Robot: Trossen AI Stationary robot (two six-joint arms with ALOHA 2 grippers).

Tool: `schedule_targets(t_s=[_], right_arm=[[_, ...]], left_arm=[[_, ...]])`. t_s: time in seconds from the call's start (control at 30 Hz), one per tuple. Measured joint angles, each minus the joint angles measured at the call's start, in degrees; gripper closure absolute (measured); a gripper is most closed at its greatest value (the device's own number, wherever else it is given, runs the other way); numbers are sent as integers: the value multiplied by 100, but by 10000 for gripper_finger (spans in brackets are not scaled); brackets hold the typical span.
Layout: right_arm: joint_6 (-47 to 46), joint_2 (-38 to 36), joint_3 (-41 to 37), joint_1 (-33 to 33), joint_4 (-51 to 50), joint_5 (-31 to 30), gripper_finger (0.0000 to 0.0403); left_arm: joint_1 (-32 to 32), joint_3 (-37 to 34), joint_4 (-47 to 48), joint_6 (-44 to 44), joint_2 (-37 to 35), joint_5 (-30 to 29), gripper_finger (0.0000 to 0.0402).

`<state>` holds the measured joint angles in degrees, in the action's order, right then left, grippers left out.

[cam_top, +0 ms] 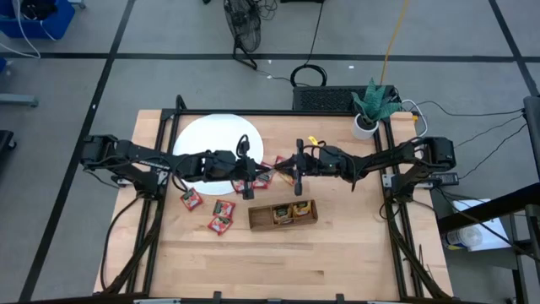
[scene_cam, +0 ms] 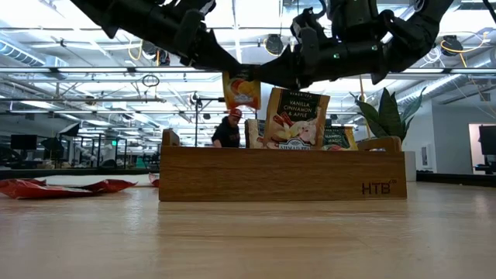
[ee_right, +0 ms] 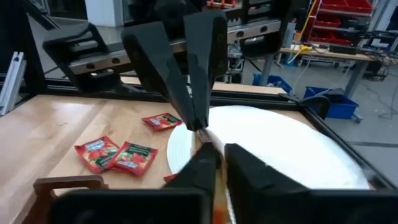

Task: Pick & Place Tea
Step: Put the top yellow tea bag into the right section of the wooden organizer

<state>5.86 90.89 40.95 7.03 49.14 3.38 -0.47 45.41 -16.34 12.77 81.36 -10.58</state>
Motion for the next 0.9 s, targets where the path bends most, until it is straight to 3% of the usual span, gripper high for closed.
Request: schedule_targets(t_s=[0.17, 0.27, 0.4, 0.53, 0.77, 0.9], right_arm=[[254, -12, 0, -71, 131, -49, 402], [401, -291, -7, -281, -92, -318, 402], [602, -943, -4, -822, -1069, -1080, 403], [197, -1524, -7, -1586, -2306, -1572, 403], [-1078, -1757, -11, -3177, -3600, -3657, 403], [-1846, -1683, -11, -3811, -3981, -4523, 403]], left_arm=[[2, 0, -5, -107, 0, 96, 395], [2, 0, 255, -90, -26, -179, 374], [2, 9, 542, -196, -199, -564, 347], [22, -13, 710, -184, -258, -670, 332], [205, 0, 719, -134, -264, -712, 331], [294, 0, 727, -232, -267, -703, 330]])
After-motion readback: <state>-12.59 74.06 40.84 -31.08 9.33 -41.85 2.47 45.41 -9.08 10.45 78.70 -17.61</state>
